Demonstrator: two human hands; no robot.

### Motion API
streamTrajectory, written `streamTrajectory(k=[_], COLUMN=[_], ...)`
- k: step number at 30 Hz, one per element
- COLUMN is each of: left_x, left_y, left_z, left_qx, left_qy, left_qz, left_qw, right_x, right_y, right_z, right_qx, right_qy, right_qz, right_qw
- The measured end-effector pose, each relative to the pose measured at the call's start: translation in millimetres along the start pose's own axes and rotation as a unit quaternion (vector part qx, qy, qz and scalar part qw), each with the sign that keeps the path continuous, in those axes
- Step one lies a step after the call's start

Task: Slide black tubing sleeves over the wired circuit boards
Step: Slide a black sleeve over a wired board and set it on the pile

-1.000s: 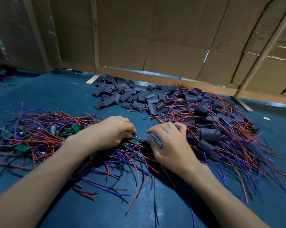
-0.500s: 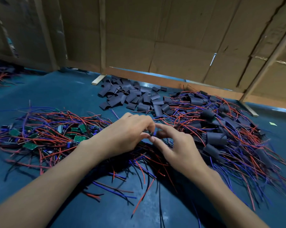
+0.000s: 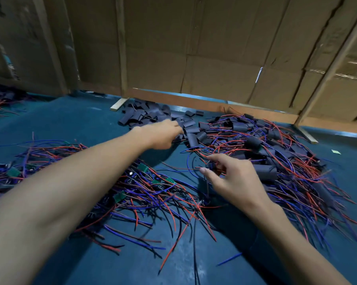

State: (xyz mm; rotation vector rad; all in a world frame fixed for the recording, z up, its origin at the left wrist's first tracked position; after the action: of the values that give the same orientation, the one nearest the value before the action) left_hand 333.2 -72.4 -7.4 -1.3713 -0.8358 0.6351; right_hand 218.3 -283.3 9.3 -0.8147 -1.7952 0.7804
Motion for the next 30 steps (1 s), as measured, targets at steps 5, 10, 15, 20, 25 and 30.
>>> streamTrajectory(k=[5, 10, 15, 20, 25, 30], left_x=[-4, -9, -10, -3, 18, 19], left_y=[1, -19, -18, 8, 0, 5], left_z=[-15, 6, 81, 68, 32, 13], left_qx=[0.05, -0.001, -0.255, -0.195, -0.052, 0.017], left_qy=[-0.009, -0.021, -0.095, -0.139, -0.175, -0.219], left_qz=[-0.051, -0.015, 0.19, 0.197, 0.315, 0.262], left_qw=[0.997, 1.0, 0.943, 0.951, 0.931, 0.94], right_x=[-4, -7, -18, -31, -27, -27], right_y=[-4, -7, -21, -29, -24, -29], right_z=[-2, -5, -15, -21, -19, -17], right_qx=[0.002, 0.003, 0.035, -0.027, -0.017, -0.054], right_qy=[0.009, 0.021, 0.057, 0.104, 0.067, 0.04], right_qz=[0.059, -0.011, -0.157, -0.148, -0.088, -0.122], right_qw=[0.998, 1.0, 0.985, 0.983, 0.994, 0.99])
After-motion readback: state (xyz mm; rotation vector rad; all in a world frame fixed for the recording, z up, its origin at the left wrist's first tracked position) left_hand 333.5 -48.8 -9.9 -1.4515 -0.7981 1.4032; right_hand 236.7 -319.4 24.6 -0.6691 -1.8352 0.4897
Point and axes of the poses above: each hand's wrist, its own z-axis away from the middle knuckle, its own y-axis out of the palm, x = y × z, the point moved 6 cm from there along -z, towards the middle knuckle, and after that the axes turned 14 degrees about y, right-handed, at the moved point
